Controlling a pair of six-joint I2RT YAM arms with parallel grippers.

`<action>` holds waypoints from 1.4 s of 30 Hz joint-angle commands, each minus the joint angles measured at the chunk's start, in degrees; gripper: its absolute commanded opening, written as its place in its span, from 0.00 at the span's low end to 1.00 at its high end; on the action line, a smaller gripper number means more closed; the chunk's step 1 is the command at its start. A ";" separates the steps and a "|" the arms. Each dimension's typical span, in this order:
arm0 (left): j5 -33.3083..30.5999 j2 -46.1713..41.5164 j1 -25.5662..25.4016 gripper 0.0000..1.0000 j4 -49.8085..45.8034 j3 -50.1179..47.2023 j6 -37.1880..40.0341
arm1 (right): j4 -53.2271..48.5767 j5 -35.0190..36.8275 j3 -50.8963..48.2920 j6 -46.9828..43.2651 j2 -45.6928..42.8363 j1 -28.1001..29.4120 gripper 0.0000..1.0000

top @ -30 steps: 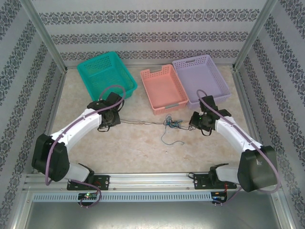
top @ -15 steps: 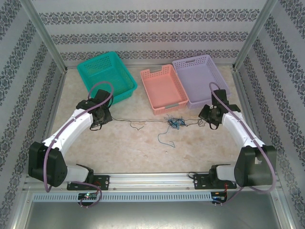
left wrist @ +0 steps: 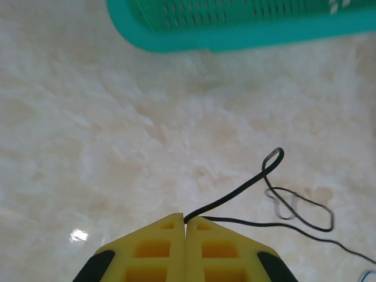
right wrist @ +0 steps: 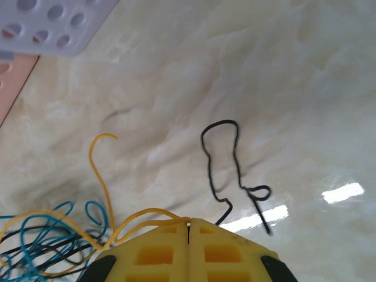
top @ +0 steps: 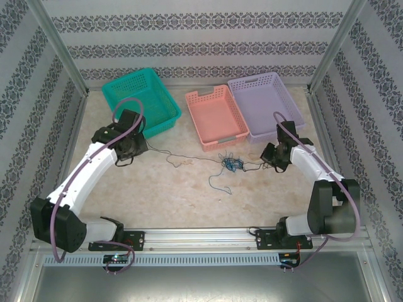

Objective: Untangle the cables

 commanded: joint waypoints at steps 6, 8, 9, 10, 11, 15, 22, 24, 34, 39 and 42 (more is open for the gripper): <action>-12.95 -3.16 2.49 0.00 -6.68 5.36 -2.29 | -1.99 1.28 2.92 -2.72 -0.55 -6.56 0.00; -9.26 -2.67 2.47 0.00 -5.10 4.69 -2.95 | -1.53 0.05 3.12 -2.48 0.26 -6.15 0.00; -6.60 -2.51 2.47 0.00 -3.89 3.96 -3.35 | -1.28 -0.05 2.92 -2.14 0.66 -5.61 0.00; -3.50 -2.57 2.47 0.00 -2.03 2.98 -3.29 | -0.89 -0.31 2.74 -1.79 0.98 -4.97 0.00; 0.93 -2.95 2.47 0.00 1.56 1.44 -3.08 | -0.41 -0.64 2.44 -1.34 1.46 -4.05 0.00; 12.29 -3.77 1.49 0.00 10.42 -2.49 -3.49 | 0.31 -1.26 1.90 -0.48 3.27 -0.72 0.00; 13.34 -5.53 -0.75 0.00 5.29 0.40 -7.47 | -1.21 0.46 2.66 -1.02 2.06 2.57 0.30; 15.81 -6.36 -1.12 0.00 5.85 -0.03 -8.81 | -1.75 1.32 3.05 -0.70 0.35 3.91 0.36; 32.43 -2.28 -6.58 0.00 10.27 1.02 -4.96 | -5.34 8.70 6.84 3.58 -8.82 16.23 0.46; 28.07 -3.04 -6.68 0.00 8.25 -4.55 -3.27 | -2.36 8.60 7.95 6.21 -6.35 25.93 0.46; 27.29 -4.46 -6.67 0.00 8.38 -8.43 -2.63 | 0.53 7.86 9.31 6.26 -1.75 32.55 0.46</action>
